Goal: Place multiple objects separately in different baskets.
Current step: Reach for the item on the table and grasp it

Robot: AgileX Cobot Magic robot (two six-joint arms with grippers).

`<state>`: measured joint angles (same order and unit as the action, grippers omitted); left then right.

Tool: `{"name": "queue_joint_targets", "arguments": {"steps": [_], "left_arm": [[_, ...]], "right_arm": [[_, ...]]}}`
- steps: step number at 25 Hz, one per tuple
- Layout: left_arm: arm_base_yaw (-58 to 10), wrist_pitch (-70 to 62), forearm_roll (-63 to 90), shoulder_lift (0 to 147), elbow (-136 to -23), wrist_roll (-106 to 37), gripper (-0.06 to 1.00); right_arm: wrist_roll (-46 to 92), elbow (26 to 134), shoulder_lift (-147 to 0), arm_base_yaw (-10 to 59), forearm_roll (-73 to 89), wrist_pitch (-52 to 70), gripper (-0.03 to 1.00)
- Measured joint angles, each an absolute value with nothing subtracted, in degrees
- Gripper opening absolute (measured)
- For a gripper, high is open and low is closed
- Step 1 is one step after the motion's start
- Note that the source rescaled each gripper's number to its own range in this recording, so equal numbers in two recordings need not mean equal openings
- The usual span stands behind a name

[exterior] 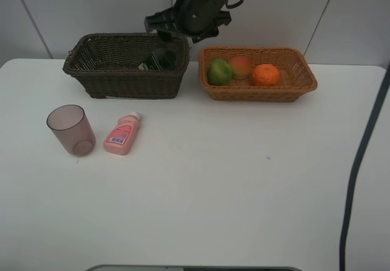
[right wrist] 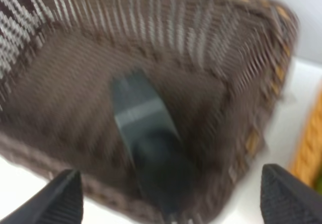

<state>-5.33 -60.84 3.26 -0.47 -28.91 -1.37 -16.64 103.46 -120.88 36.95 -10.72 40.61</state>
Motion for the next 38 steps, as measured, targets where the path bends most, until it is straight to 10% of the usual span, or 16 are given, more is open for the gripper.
{"name": "queue_joint_targets", "arguments": {"steps": [25,38], "left_arm": [[-5.3,-60.8,3.3,-0.5,-28.9,-1.4,0.92],[-5.3,-60.8,3.3,-0.5,-28.9,-1.4,0.92]], "right_arm": [[-17.4,52.4,-66.4,16.9,-8.2,51.6,0.64],[-7.3,45.8,-34.6,16.9,-5.0,64.6,0.64]]}}
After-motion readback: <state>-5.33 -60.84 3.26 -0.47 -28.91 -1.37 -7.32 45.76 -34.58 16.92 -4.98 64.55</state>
